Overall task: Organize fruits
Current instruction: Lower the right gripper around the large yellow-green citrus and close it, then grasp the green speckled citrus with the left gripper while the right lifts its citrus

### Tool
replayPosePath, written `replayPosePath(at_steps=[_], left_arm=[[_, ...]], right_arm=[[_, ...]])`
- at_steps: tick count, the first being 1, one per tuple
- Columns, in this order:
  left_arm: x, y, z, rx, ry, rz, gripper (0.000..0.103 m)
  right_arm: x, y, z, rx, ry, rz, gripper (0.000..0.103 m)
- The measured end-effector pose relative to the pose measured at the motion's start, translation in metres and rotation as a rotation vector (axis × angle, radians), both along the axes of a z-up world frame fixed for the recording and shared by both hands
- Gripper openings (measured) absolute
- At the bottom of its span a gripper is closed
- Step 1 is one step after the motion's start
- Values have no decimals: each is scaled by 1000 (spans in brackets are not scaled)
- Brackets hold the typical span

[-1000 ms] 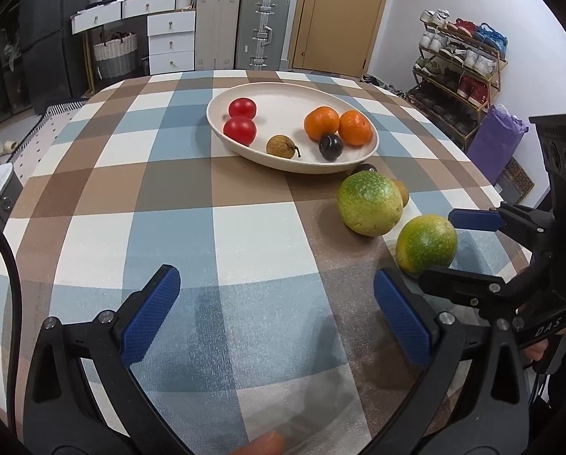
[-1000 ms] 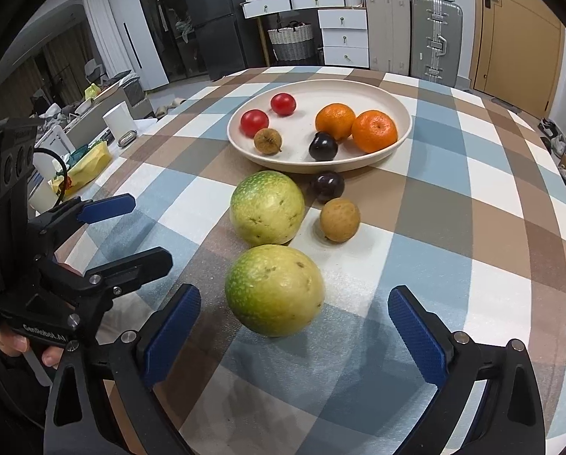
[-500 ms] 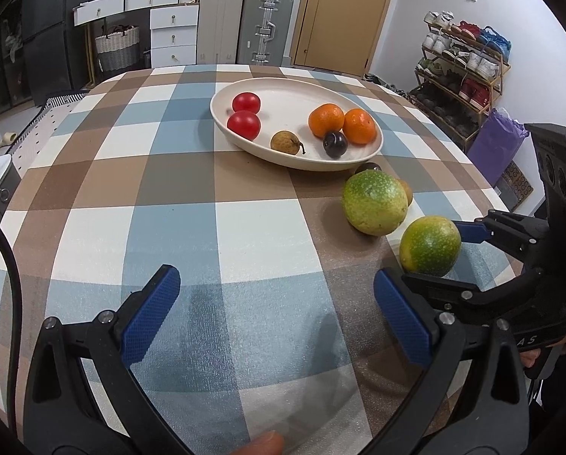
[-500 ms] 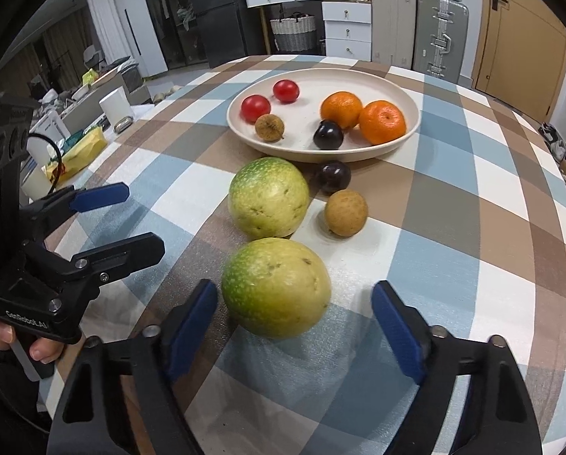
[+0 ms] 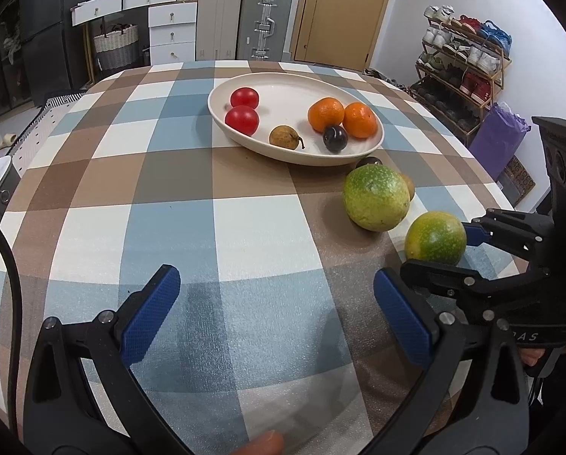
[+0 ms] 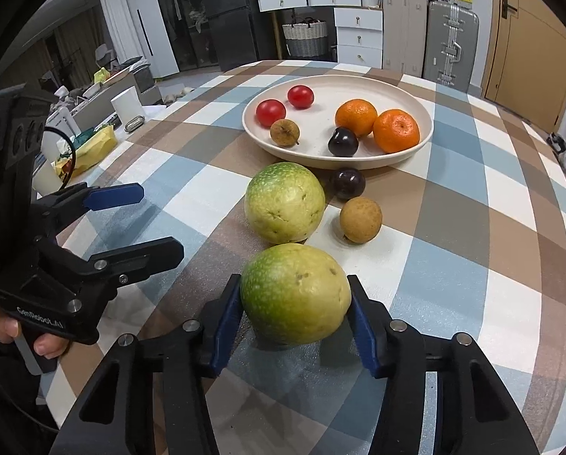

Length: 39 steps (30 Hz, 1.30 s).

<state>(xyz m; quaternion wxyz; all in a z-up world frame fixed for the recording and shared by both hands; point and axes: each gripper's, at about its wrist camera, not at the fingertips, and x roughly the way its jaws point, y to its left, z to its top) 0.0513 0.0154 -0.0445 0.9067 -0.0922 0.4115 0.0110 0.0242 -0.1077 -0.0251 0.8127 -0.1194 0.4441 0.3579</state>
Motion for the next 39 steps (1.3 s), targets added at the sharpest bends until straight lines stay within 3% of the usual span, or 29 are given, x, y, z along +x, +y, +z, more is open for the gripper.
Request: replayPosePath(at_steps=[10, 15, 30, 39], left_arm=[[2, -8, 2, 32, -8, -10, 102], [9, -10, 2, 0, 2, -13, 102], [53, -34, 1, -28, 34, -50, 102], [73, -35, -1, -83, 35, -72, 102]], right_arm=[[2, -12, 6, 52, -8, -9, 53], [8, -25, 10, 89, 12, -36, 53], [24, -52, 12, 79, 11, -112, 53], [31, -60, 11, 83, 17, -139, 53]])
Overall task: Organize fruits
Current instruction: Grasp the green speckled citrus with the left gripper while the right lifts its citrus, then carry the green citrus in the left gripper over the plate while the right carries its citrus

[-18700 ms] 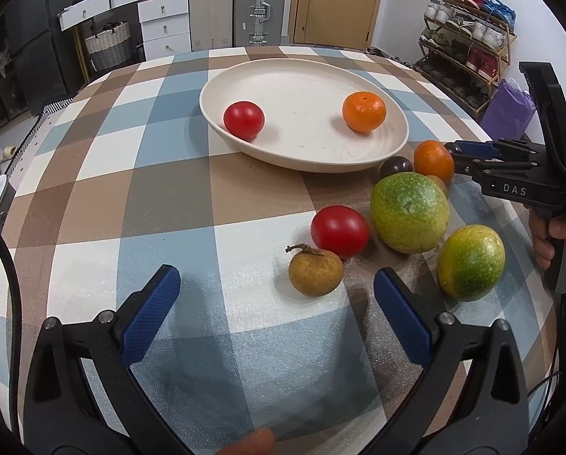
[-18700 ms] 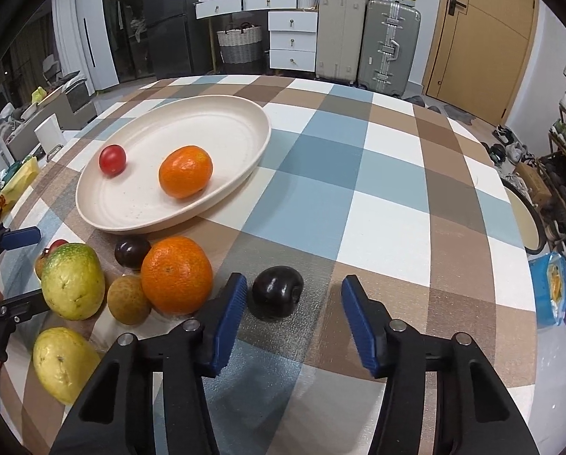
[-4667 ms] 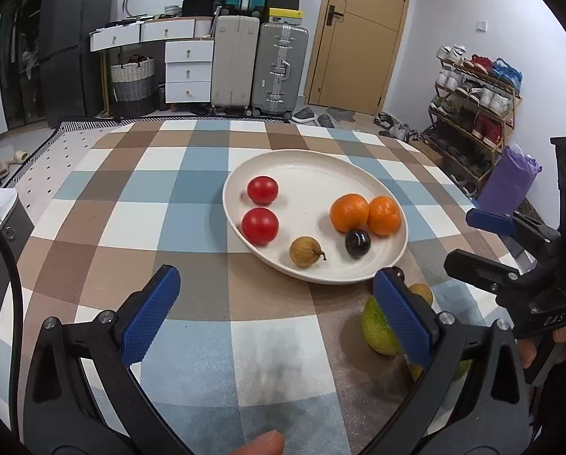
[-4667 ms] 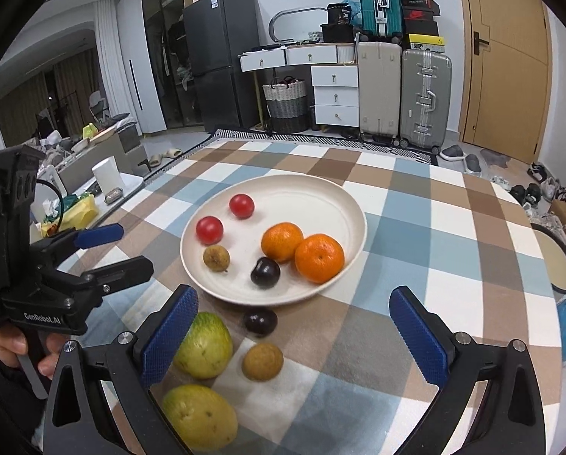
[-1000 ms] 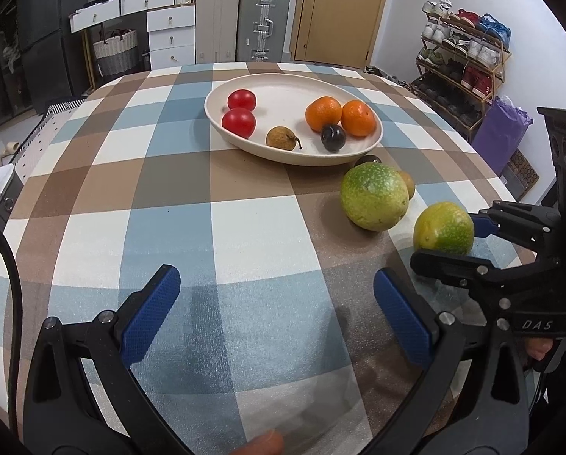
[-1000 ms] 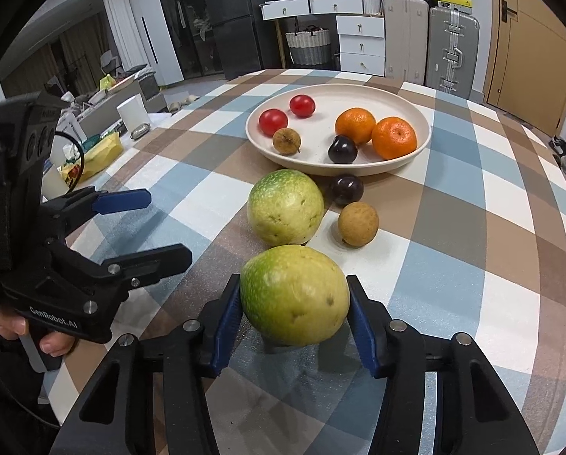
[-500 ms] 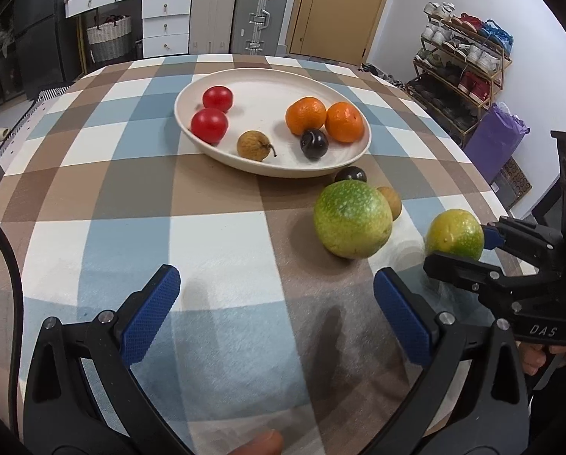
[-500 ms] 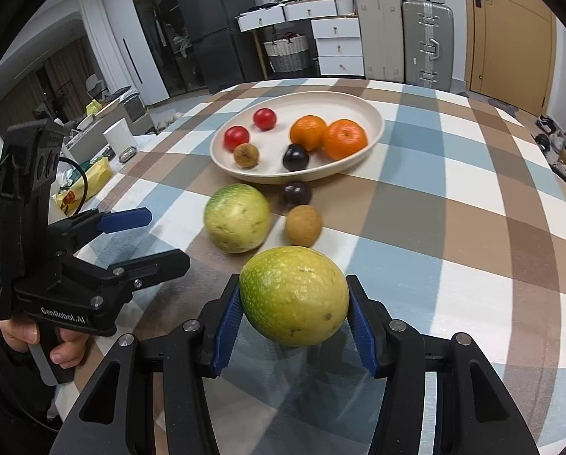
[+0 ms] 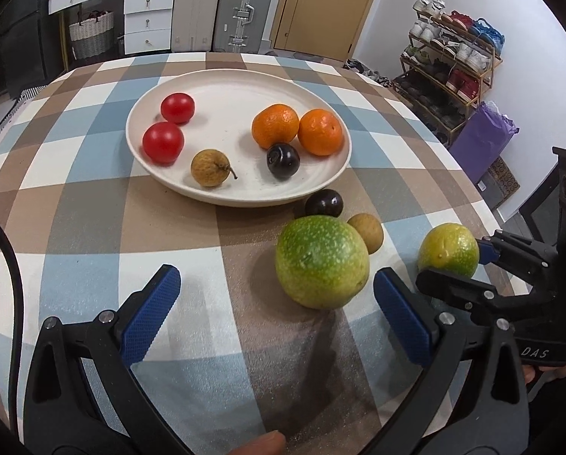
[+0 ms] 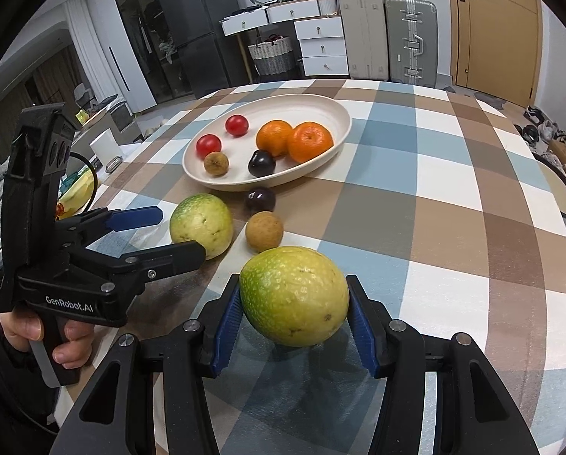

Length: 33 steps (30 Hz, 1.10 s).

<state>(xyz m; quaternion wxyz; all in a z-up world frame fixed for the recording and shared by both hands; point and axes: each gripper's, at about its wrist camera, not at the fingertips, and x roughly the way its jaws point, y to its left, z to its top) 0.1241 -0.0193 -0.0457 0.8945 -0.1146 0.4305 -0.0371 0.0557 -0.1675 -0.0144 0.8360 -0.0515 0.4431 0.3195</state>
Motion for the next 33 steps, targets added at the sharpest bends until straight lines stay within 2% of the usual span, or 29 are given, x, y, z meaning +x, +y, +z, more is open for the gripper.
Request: replayPosePath(at_steps=[5, 8, 13, 15, 22, 33], left_arm=[[6, -3, 3, -36, -14, -51, 90], [8, -7, 2, -25, -12, -72, 81], [6, -11, -1, -35, -12, -104, 56], [4, -14, 0, -38, -20, -121, 49], [-2, -19, 3, -27, -42, -140, 48], [-15, 5, 24, -47, -108, -91, 48]], right_arm=[[3, -3, 0, 6, 3, -9, 53], [3, -3, 1, 11, 0, -10, 53], [4, -4, 2, 24, -7, -19, 53], [4, -4, 3, 24, -12, -22, 53], [3, -3, 3, 23, -12, -22, 53], [11, 4, 14, 57, -23, -21, 53]])
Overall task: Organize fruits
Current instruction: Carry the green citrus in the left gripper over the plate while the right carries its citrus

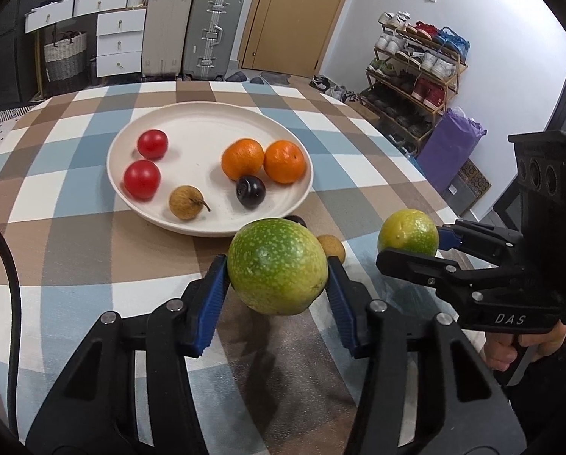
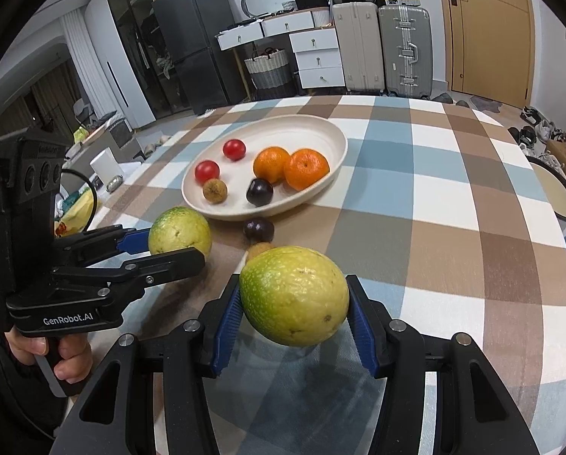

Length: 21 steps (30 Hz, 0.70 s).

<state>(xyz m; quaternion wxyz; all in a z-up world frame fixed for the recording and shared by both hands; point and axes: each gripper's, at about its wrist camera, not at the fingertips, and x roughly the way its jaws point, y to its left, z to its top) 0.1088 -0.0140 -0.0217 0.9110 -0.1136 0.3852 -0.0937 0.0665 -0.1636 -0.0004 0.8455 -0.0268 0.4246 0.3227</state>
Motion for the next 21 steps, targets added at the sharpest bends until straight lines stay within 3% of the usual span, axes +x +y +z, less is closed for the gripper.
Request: replayPosePath(at_steps=[21], left_arm=[[13, 44, 27, 33, -70, 108, 48]], right_arm=[[32, 38, 19, 31, -26, 3, 53]])
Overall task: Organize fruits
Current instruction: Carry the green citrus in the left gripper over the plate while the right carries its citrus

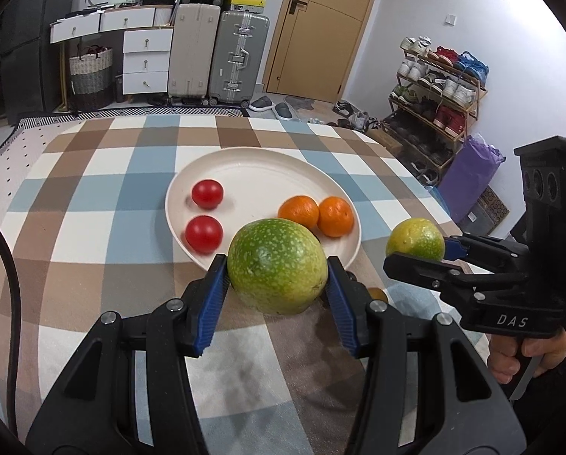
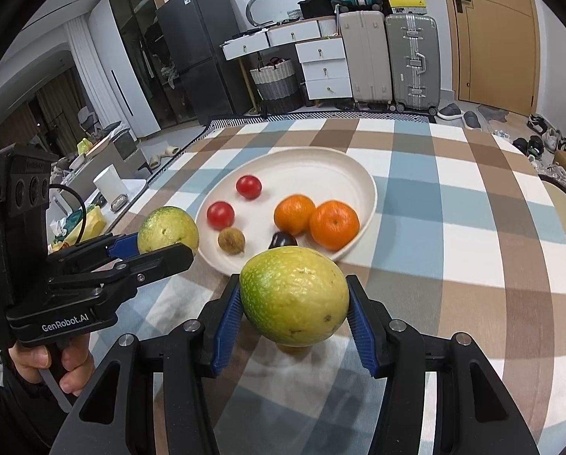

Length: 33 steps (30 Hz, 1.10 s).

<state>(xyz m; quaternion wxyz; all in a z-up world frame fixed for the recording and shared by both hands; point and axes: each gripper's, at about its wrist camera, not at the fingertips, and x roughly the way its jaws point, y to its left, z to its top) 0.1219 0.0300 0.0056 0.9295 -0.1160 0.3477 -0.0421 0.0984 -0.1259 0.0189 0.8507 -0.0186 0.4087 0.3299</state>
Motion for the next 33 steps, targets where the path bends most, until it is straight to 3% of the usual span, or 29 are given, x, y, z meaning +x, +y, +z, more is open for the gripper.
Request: replayPosePath(at_steps=[18, 33], left_arm=[[53, 9, -9, 21, 6, 36, 48], [88, 13, -28, 26, 42, 29, 48]], right_arm=[[42, 18, 14, 24, -29, -39, 53], [78, 34, 3, 7, -27, -46, 53]])
